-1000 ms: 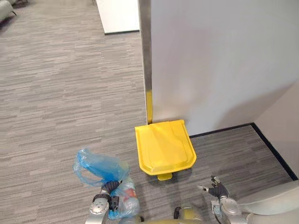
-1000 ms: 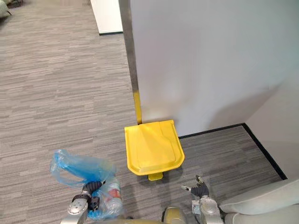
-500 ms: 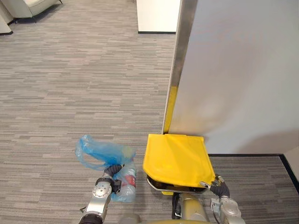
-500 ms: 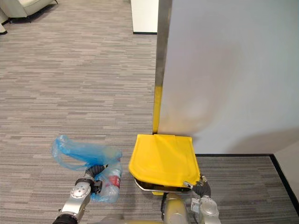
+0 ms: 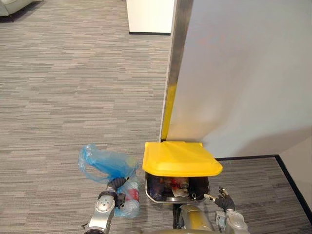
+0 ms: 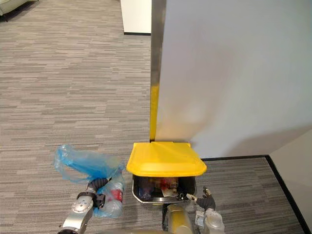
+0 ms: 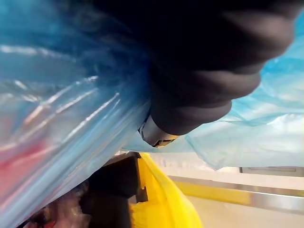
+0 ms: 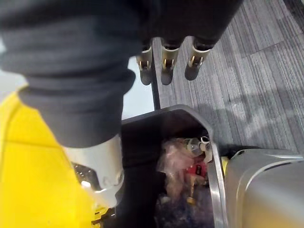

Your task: Gather rubbish on tea table into small bin, then transfer packed bag to large trash can.

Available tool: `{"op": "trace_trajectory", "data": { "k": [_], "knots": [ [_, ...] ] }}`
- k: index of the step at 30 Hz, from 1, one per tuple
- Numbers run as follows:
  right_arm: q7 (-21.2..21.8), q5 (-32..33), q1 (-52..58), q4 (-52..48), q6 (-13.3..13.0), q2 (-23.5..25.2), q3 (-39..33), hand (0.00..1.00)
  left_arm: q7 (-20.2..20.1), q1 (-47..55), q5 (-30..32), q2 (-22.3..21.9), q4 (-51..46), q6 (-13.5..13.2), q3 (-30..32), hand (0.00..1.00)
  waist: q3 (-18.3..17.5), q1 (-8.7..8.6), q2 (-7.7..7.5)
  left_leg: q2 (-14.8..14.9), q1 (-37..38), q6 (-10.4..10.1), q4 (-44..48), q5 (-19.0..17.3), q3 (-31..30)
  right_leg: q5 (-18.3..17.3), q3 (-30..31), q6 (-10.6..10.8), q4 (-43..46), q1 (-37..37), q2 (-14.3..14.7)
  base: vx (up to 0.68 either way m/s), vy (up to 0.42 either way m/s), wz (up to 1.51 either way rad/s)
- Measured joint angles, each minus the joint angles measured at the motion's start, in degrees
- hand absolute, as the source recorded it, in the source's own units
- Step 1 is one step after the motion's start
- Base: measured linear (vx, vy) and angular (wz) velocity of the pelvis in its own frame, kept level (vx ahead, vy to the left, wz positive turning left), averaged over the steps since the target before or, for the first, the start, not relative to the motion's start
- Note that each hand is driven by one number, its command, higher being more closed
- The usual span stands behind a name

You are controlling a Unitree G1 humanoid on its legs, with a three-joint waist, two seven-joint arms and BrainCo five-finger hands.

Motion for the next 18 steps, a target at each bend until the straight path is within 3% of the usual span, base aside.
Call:
{"op": "trace_trajectory", "data": {
  "k": [9,15,18],
  "knots": [
    [0.89,2.70,-0.07,1.24,0.05,-0.11,1.95,0.00,-0.14,1.37,-0.05,-2.01,0.10,0.01,0.12,1.00,-0.85,0.39,1.07,0.00,-1.39,-0.95,-1.12,0.52,-0.71,0.44,-0.11,-0.02,0.05,-2.08,0.34,-0.06,-0.057,0.00],
    [1.57,3.81,-4.49,1.09,0.25,-0.07,10.62,0.00,-0.18,0.84,-0.14,-2.42,0.02,-0.01,-0.49,1.00,-0.58,-0.11,2.17,-0.08,-5.76,-1.59,-0.12,1.77,-3.88,0.87,-2.95,-0.70,0.26,-4.05,-1.24,-0.02,-0.034,0.26],
    [1.44,4.36,-9.47,-1.77,0.19,-0.14,15.33,0.00,-0.10,0.71,-0.20,-2.91,-1.87,-0.06,-1.14,1.00,0.45,1.31,3.05,-0.08,-10.31,-1.61,3.34,1.81,-5.22,1.00,-4.81,-0.85,0.63,-5.93,-2.15,-0.05,-0.035,0.36]
  ]
}}
